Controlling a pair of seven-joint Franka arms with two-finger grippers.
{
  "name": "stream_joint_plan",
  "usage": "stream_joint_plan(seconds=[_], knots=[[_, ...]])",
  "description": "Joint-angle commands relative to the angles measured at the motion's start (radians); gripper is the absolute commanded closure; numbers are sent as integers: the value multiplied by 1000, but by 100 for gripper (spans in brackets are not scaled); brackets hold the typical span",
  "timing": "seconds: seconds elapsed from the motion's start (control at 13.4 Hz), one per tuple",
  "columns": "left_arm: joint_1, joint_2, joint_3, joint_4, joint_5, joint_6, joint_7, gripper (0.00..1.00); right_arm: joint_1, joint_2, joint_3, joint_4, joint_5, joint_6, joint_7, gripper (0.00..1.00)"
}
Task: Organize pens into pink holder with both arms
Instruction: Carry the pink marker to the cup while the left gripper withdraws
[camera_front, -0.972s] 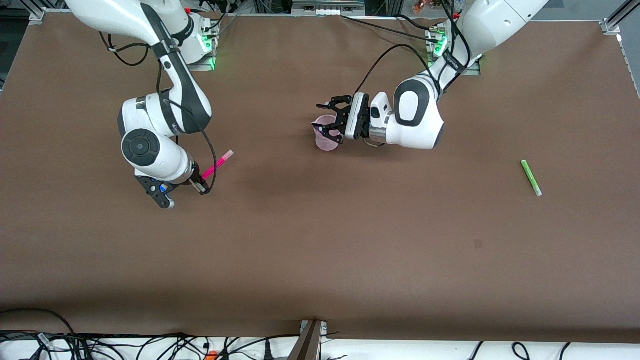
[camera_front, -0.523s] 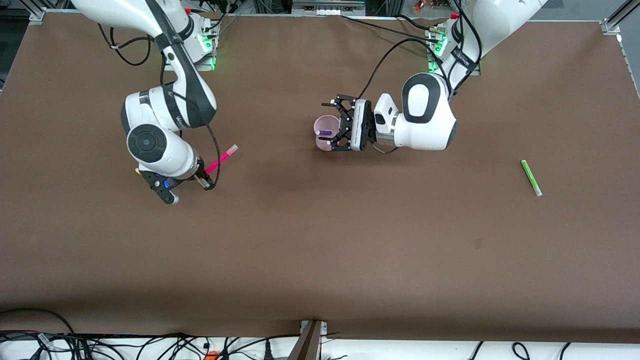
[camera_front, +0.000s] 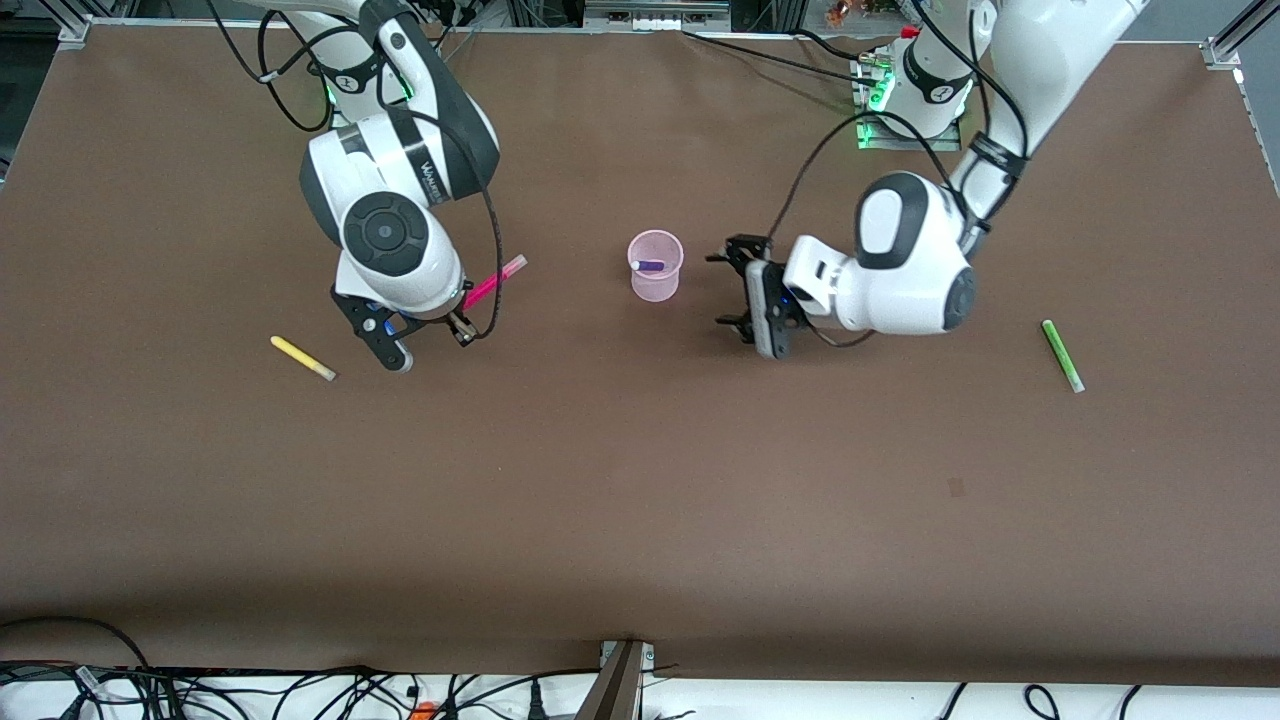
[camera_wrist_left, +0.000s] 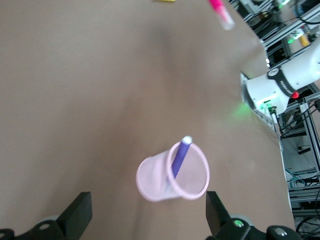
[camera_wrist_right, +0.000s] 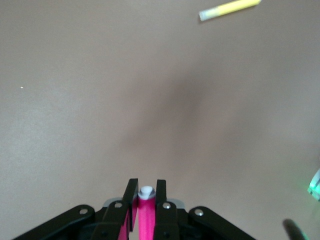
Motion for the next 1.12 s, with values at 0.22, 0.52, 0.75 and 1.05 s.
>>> stream_joint_plan(seconds=[0.22, 0.52, 0.75, 1.05], knots=[[1, 22, 167, 225, 421, -233, -271, 0, 221, 78, -7, 130, -179, -60, 350, 100], [-4, 16, 265, 429, 665, -523, -313, 0, 327, 170, -9, 235, -314, -65, 462, 100], [-12, 10, 264, 535, 759, -704, -461, 0, 419, 202, -16, 264, -445, -68, 469, 100], [-117, -46, 295, 595, 892, -852, -644, 0, 499, 251, -18, 313, -494, -146, 497, 100]])
